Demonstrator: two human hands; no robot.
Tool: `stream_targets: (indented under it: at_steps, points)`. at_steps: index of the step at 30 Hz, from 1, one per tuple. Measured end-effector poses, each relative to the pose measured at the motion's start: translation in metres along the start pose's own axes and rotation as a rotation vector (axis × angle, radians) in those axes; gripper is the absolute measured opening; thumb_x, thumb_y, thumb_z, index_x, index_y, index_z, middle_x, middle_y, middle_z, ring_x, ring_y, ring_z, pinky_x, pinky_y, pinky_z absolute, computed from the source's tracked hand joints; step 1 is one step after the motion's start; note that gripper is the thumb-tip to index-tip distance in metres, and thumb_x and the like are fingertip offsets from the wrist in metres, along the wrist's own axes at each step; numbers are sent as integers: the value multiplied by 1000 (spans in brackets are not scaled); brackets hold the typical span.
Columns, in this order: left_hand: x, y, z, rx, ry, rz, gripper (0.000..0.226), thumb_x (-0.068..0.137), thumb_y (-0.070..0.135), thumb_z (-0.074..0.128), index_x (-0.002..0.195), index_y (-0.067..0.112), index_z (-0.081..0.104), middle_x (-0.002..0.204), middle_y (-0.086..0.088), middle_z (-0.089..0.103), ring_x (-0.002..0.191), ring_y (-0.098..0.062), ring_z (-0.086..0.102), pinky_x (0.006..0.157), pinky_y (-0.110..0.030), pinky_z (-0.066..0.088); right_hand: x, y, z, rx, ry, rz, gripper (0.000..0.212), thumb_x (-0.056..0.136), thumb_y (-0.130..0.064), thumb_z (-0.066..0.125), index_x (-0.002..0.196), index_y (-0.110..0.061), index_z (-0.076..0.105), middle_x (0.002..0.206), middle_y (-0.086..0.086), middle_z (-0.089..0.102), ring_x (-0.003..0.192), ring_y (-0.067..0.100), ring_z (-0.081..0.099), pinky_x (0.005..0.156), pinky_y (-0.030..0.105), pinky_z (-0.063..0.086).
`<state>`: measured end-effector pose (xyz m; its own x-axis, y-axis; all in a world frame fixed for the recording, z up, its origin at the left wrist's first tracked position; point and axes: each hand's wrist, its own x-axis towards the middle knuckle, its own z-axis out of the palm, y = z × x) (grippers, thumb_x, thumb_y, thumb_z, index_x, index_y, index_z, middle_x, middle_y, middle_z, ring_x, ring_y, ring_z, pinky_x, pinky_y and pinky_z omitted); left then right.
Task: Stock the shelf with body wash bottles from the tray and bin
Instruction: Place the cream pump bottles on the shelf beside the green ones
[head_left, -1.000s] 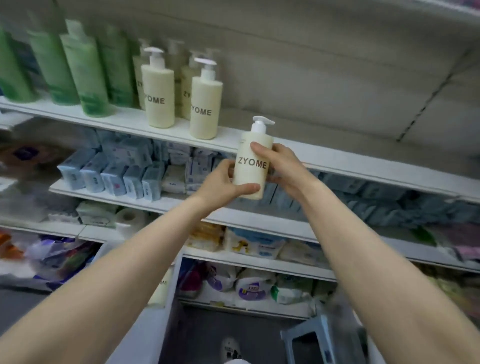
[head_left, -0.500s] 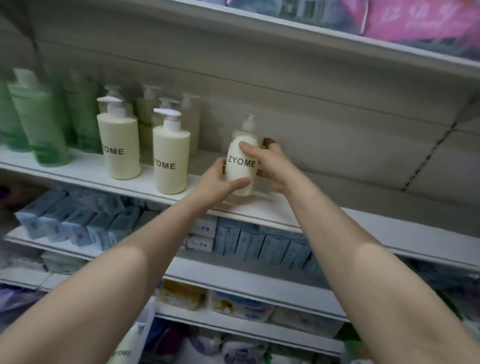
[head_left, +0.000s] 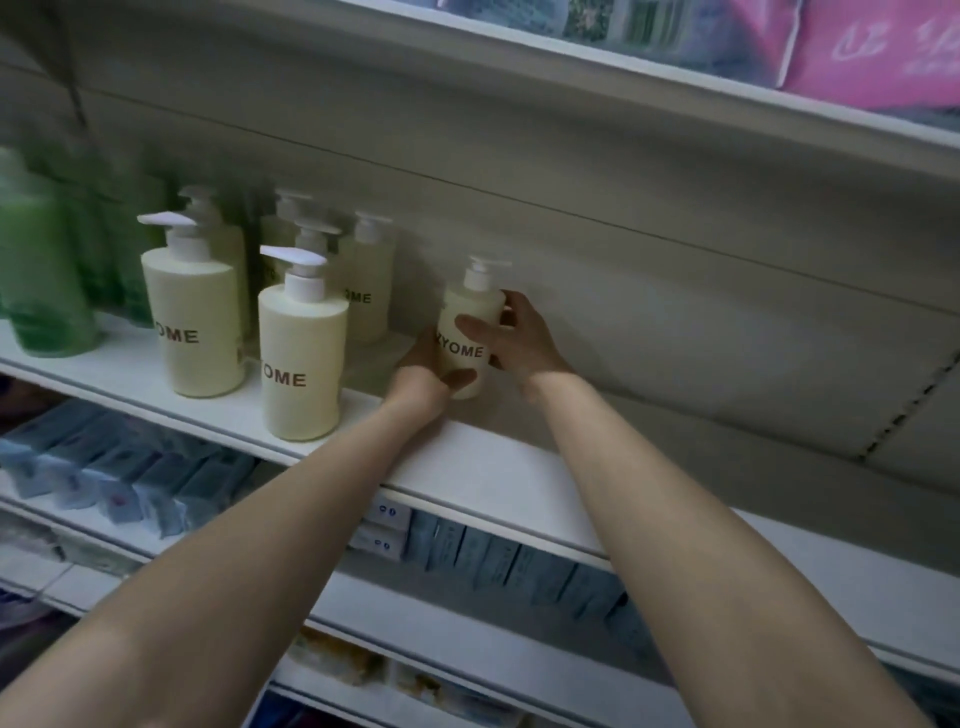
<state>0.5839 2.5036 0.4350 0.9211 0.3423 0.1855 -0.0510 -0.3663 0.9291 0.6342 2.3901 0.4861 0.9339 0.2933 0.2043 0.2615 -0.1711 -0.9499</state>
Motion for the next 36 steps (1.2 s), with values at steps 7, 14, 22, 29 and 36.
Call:
stream_targets:
  at_steps: [7,14,22,29,36]
  points:
    - [34,-7,6,270,133,24,58,85,27,71,136,12,50,130,-19,55,114,-36,55,98,-42,45,24,28,5,25,-17,79,51,90,-22,71,137,-17,50,125,7,63,109,26,64,93,51,56]
    - [45,-21,7,282,183,0,47,86,14,66,132,13,55,130,-16,52,106,-34,60,97,-41,47,35,64,18,-89,37,23,43,94,-19,67,134,-9,53,123,11,65,108,24,63,96,40,52]
    - [45,-24,7,347,184,55,44,87,1,50,130,11,55,125,-17,60,113,-35,57,94,-34,46,36,70,18,-302,-6,-83,31,98,-13,54,128,-10,62,124,10,68,108,23,62,73,22,36]
    - [41,-18,7,387,156,34,43,88,5,48,130,14,53,128,-14,60,116,-34,55,90,-29,40,39,65,20,-344,-19,-46,32,98,-14,52,129,-11,62,127,12,67,114,27,61,81,25,39]
    - [32,-10,3,383,107,12,37,90,8,49,127,8,53,129,-18,58,118,-35,54,95,-34,42,31,63,20,-359,2,16,26,101,-21,51,116,-8,67,116,16,70,105,32,64,87,39,51]
